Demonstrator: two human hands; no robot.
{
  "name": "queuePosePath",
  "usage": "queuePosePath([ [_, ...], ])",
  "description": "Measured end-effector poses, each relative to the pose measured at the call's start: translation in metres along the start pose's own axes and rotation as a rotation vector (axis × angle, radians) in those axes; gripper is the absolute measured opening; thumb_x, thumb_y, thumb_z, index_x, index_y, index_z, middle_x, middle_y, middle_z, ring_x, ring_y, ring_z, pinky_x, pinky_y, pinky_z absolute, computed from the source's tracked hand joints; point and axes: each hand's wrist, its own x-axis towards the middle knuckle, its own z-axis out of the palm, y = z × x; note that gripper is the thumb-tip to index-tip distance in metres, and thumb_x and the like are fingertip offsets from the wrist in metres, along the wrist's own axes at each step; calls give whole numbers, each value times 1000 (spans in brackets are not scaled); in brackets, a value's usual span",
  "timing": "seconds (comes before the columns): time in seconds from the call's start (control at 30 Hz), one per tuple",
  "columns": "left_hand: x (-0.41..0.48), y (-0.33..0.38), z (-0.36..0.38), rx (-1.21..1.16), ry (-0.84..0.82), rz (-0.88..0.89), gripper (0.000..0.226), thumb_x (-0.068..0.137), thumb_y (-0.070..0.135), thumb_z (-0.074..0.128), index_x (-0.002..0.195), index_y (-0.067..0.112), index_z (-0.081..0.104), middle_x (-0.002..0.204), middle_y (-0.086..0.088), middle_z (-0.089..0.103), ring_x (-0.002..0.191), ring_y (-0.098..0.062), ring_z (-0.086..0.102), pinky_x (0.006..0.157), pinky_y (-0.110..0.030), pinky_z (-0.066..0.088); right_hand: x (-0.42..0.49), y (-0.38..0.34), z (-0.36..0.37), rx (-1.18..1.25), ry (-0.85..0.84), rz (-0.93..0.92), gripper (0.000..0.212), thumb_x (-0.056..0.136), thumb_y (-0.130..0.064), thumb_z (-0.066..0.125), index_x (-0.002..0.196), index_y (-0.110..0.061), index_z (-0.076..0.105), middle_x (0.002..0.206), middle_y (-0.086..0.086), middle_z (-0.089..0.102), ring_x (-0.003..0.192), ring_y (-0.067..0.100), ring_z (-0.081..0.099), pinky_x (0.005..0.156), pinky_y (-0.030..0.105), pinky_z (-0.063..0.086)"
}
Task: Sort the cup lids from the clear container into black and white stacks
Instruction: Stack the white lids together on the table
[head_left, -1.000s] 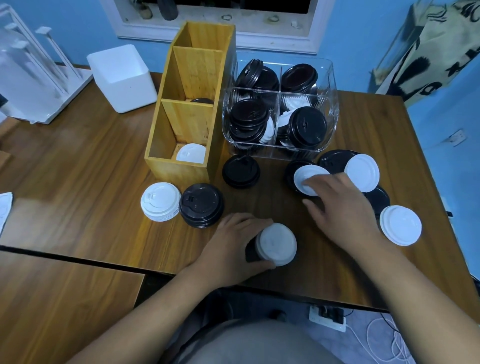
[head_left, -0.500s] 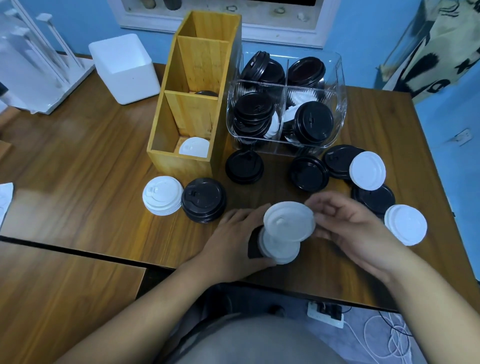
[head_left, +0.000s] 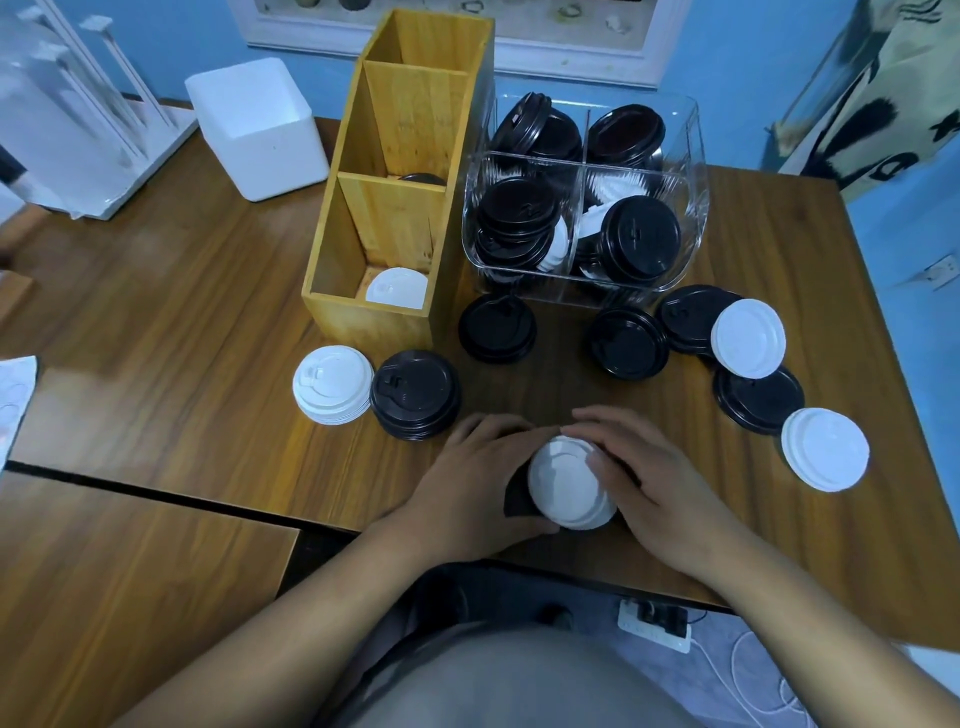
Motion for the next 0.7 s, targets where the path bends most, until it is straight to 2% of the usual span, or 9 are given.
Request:
queuePosePath([
  [0.1,0,1,1,-3,11,10,89,71,63,81,147,32,47,135,10,56,131,-11,43,112,-30,26,-3,3,1,-271,25,-156,41,102,-36,46,139,-19,57,142,-6,50,130,8,44,107,9,27],
  [0.13,1,2,1,3,14,20,89,70,64,80,146,30,49,134,12,57,131,-10,43,112,-30,27,-3,3,2,-292,16,-183,43,102,-36,48,140,-17,56,140,-4,51,128,10,46,107,10,28],
  [0.23,3,5,0,25,-16,21,91,72,74,72,148,28,49,135,16,60,132,-7,44,114,-33,27,-7,5,2,-204,-77,-129,66,94,-59,54,147,-22,47,144,-17,43,133,-5,35,108,6,23],
  [0.3,3,6,0,39,-24,13,96,73,77,68,150,25,47,137,14,59,133,-7,43,116,-35,26,-10,8,4,-166,-94,-103,81,83,-65,65,150,-24,43,145,-20,40,135,-12,30,109,4,21],
  [0.4,2,8,0,75,-39,20,104,70,77,70,154,24,39,142,14,57,135,-8,41,118,-30,18,-12,8,6,-68,-49,-69,80,75,-55,78,144,-24,51,144,-18,47,134,-12,37,108,6,26],
  [0.5,3,10,0,62,-19,15,103,69,71,78,153,23,41,142,11,57,133,-10,43,115,-26,17,-12,7,3,63,5,2,74,70,-43,86,136,-34,54,139,-26,51,129,-9,47,105,9,34],
  [0.6,3,10,-2,66,-26,2,100,71,70,78,151,23,42,141,8,56,134,-9,39,115,-23,15,-13,10,-4,168,37,68,71,71,-30,89,134,-35,57,136,-24,57,129,-1,51,106,20,43],
  [0.7,3,11,-3,72,-21,4,101,70,69,79,152,23,41,139,8,56,134,-7,35,113,-21,13,-12,14,-13,206,5,73,68,72,-27,87,133,-32,58,138,-22,57,131,1,51,109,25,42],
])
